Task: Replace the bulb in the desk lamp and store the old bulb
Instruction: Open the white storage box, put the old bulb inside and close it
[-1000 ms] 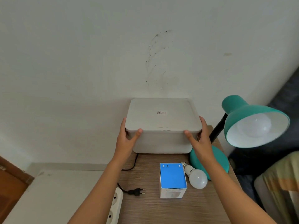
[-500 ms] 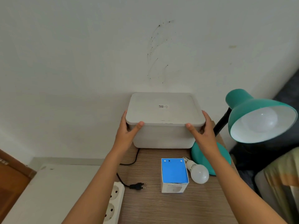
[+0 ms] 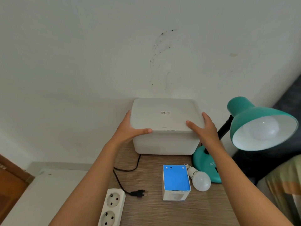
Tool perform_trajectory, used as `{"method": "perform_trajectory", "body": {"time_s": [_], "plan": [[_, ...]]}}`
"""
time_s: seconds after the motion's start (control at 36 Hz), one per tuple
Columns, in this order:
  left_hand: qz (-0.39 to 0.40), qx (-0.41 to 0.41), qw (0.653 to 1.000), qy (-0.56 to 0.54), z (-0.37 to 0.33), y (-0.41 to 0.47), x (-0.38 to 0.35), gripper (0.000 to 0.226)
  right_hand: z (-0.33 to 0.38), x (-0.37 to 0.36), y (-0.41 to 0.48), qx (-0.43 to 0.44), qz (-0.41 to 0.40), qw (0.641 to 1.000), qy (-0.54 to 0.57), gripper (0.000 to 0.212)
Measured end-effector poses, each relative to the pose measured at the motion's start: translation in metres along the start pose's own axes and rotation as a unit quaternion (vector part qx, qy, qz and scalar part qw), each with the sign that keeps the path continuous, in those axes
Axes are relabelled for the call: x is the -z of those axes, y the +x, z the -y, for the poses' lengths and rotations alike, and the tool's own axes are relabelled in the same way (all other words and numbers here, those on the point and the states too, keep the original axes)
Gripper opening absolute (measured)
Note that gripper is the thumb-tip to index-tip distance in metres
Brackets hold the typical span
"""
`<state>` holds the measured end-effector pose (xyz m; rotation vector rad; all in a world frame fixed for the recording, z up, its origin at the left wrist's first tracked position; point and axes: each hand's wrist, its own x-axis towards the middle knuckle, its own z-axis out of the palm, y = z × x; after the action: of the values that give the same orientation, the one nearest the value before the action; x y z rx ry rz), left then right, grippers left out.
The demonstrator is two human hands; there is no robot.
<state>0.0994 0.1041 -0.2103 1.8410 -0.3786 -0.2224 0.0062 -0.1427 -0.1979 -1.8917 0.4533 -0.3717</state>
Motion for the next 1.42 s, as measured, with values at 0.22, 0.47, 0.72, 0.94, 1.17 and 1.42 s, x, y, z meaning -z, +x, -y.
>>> {"method": "perform_trajectory", "body": {"time_s": [0.22, 0.47, 0.72, 0.94, 1.17, 1.42], "plan": [[-0.034, -0.025, 0.999, 0.021, -0.002, 0.002, 0.002, 0.097, 0.004, -0.004, 0.004, 0.011, -0.031, 0.999, 0.004, 0.079], [-0.034, -0.036, 0.998, 0.040, -0.011, -0.010, 0.006, 0.101, 0.010, -0.005, -0.008, 0.021, -0.048, 0.999, -0.005, 0.080], [-0.039, -0.056, 0.997, 0.037, -0.038, -0.062, 0.024, 0.103, 0.035, 0.001, -0.048, 0.049, -0.025, 0.998, 0.014, 0.082], [-0.048, -0.085, 0.993, 0.060, -0.055, -0.148, 0.026, 0.100, 0.038, 0.017, -0.128, 0.068, -0.026, 0.997, 0.034, 0.082], [-0.049, -0.094, 0.993, 0.059, -0.027, -0.251, -0.016, 0.093, -0.006, 0.038, -0.224, 0.052, -0.041, 0.998, 0.013, 0.081], [-0.024, -0.053, 0.997, 0.049, 0.024, -0.342, -0.077, 0.090, -0.079, 0.059, -0.320, 0.008, -0.063, 0.997, -0.034, 0.079]]}}
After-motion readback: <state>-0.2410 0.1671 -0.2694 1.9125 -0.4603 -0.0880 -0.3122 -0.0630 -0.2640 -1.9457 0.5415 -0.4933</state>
